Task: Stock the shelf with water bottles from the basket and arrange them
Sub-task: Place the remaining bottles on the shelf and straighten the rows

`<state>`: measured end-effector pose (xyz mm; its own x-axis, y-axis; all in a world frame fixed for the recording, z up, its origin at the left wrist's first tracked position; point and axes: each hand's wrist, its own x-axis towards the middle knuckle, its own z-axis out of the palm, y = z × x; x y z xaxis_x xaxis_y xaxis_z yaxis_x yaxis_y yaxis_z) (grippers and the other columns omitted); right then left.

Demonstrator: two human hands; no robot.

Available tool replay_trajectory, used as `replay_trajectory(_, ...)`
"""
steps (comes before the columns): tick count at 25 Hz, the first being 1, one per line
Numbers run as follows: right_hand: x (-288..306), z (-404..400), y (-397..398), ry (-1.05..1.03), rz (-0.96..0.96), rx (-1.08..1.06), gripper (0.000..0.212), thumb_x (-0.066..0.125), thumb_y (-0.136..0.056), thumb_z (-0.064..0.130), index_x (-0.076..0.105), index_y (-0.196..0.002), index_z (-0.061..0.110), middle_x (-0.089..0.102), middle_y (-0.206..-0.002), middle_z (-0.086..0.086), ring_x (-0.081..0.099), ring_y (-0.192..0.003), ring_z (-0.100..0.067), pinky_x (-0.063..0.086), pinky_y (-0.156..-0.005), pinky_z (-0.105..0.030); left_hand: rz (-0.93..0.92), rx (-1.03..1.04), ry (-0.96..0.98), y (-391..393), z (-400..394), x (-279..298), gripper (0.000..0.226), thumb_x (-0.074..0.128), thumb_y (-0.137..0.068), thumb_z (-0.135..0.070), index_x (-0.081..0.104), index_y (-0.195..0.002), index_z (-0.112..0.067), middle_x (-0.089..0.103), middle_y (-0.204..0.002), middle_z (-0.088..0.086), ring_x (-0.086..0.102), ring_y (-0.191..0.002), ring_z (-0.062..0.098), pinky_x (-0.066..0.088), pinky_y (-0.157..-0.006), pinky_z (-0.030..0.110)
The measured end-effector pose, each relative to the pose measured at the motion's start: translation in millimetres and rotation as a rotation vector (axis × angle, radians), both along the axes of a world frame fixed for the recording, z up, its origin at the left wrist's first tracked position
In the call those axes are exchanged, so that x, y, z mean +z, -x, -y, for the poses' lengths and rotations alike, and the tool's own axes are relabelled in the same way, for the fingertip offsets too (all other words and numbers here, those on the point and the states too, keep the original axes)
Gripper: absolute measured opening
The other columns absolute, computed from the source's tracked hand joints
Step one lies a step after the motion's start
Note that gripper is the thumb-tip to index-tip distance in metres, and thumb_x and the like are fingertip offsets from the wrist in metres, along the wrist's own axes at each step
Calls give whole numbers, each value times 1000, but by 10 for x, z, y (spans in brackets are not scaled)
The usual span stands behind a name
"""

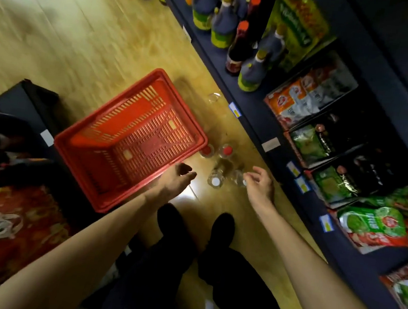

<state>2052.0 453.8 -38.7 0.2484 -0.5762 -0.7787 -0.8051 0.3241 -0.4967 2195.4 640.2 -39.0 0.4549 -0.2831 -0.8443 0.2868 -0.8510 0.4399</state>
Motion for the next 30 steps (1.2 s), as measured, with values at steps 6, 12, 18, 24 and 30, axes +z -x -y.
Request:
replay_trajectory(6, -888, -63, -104, -49, 1, -44, 45, 61, -100, 13, 48, -143, 10, 65, -125, -8, 62, -109, -20, 49, -84, -25, -30, -44, -26, 111, 9, -975, 59, 65, -88, -42, 64, -122, 6, 68, -123, 25, 64, -118, 39, 50, -100, 47)
replay_trajectory(12, -1626, -127, -192, -86, -28, -46, 64, 65, -98, 12, 35, -154, 11, 55, -144, -12, 58, -115, -18, 47, -95, -27, -32, 17, -59, 65, -40, -1705, 65, 72, -92, -35, 48, -147, -10, 59, -141, 10, 59, -117, 25, 49, -104, 41)
replay_trajectory(18, -2184, -92, -433, -97, -23, 6, 95, 75, -90, 14, 16, -163, 23, 33, -163, -10, 34, -150, -31, 31, -122, -47, 67, 87, -42, -7, 260, -2226, 66, 76, -91, -29, 47, -149, -14, 52, -135, -7, 58, -125, 21, 45, -102, 30)
replay_trajectory(24, -2526, -91, -699, 7, 73, 27, 92, 83, -79, 4, 36, -156, 22, 51, -151, -5, 47, -141, -21, 37, -118, -34, 155, 129, -23, -28, 518, -2593, 55, 77, -89, -39, 62, -136, -13, 65, -133, 11, 61, -124, 30, 49, -105, 42)
replay_trajectory(30, -2716, 28, -666, 54, 94, 150, 69, 81, -81, 5, 53, -141, 24, 62, -125, 8, 58, -118, -13, 46, -105, -31, 322, 195, 39, 38, 540, -2852, 57, 79, -71, -68, 68, -116, -35, 72, -110, -14, 68, -100, 8, 57, -93, 36)
